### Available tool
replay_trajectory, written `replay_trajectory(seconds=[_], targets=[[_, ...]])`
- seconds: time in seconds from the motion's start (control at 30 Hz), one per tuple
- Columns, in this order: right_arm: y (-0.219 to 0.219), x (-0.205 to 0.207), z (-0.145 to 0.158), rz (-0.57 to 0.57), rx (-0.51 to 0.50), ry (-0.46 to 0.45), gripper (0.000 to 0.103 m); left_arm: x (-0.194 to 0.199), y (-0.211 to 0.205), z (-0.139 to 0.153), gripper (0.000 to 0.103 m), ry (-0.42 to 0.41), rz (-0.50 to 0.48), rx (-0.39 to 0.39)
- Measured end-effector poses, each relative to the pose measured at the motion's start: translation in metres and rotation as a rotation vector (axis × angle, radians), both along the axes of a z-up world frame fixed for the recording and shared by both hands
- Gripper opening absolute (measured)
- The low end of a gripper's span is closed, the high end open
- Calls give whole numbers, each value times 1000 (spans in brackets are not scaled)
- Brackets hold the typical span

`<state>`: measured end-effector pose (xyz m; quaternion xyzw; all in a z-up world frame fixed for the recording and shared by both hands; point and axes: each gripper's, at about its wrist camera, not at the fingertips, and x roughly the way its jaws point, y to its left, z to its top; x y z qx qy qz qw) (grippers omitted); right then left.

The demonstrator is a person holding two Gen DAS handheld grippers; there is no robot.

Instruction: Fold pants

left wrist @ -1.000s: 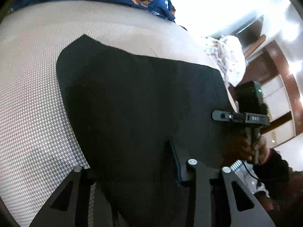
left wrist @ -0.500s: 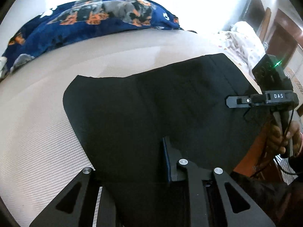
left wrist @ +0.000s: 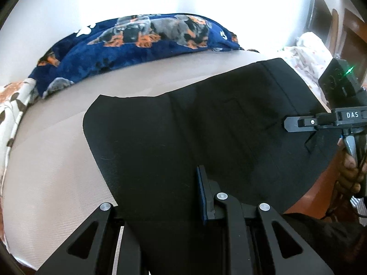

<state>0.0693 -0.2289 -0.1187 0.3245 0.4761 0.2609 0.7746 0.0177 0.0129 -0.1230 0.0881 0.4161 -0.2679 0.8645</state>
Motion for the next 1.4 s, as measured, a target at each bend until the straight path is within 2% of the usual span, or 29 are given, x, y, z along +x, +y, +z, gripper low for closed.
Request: replay_trajectory(seconds=[0.33, 0.63, 0.97, 1.4], targets=[[23, 16, 8, 41, -11, -19, 26, 9, 18, 5, 21, -38, 51, 17], [46, 42, 11, 85, -29, -30, 26, 34, 37, 11, 21, -65, 94, 34], [68, 96, 12, 121, -26, -58, 26, 93, 60, 16, 21, -94, 160, 28], [91, 171, 9, 164, -91, -122, 26, 187, 73, 7, 21, -114, 201, 45]])
